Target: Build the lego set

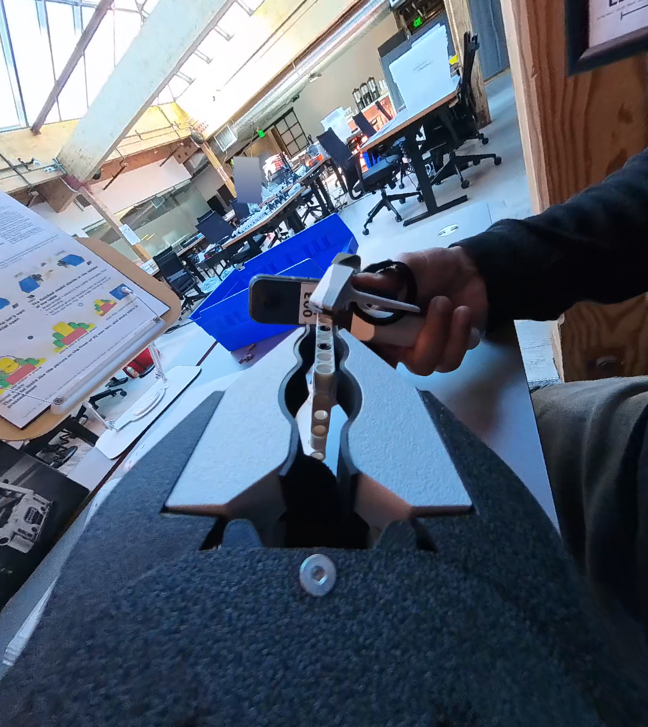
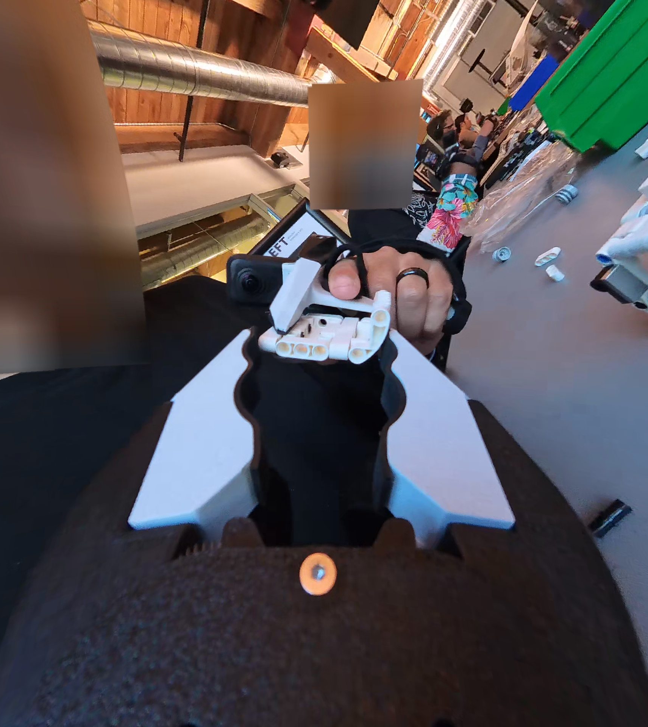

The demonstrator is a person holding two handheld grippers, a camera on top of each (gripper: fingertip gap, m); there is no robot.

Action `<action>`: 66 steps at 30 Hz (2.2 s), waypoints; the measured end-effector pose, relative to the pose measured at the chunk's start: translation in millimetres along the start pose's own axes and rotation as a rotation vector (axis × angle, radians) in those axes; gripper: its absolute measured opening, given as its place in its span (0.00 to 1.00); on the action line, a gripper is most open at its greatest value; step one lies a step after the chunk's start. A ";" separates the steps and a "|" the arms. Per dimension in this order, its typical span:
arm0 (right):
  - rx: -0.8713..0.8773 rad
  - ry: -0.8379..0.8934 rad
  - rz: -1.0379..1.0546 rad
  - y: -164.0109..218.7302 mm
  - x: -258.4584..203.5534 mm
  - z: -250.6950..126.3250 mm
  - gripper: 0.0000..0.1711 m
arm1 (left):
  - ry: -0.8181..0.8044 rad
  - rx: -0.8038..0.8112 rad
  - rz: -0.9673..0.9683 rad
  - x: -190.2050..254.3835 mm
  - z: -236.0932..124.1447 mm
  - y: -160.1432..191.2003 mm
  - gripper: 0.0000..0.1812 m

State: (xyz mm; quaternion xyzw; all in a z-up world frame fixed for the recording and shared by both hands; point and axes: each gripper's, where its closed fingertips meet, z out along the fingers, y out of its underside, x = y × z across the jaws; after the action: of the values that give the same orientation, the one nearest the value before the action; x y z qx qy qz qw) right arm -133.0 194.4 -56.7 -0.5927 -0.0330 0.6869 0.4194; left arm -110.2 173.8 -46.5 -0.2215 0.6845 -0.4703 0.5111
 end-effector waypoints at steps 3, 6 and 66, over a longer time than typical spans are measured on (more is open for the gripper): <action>0.003 -0.020 0.014 0.0 -1.3 0.5 0.36 | -0.008 -0.001 -0.001 0.1 0.1 -1.5 0.03; -0.014 -0.009 0.019 1.3 -0.1 -0.2 0.36 | -0.003 -0.006 -0.009 -0.1 0.5 -0.1 0.03; 0.155 0.524 -0.331 12.7 -23.9 -110.3 0.23 | 0.031 0.312 -1.546 -78.9 -30.5 41.4 0.03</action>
State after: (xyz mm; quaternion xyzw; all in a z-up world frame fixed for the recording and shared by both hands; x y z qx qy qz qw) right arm -48.3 121.7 -77.3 -0.7021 0.0327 0.4339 0.5636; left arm -100.6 267.4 -42.7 -0.5538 0.2693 -0.7860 0.0548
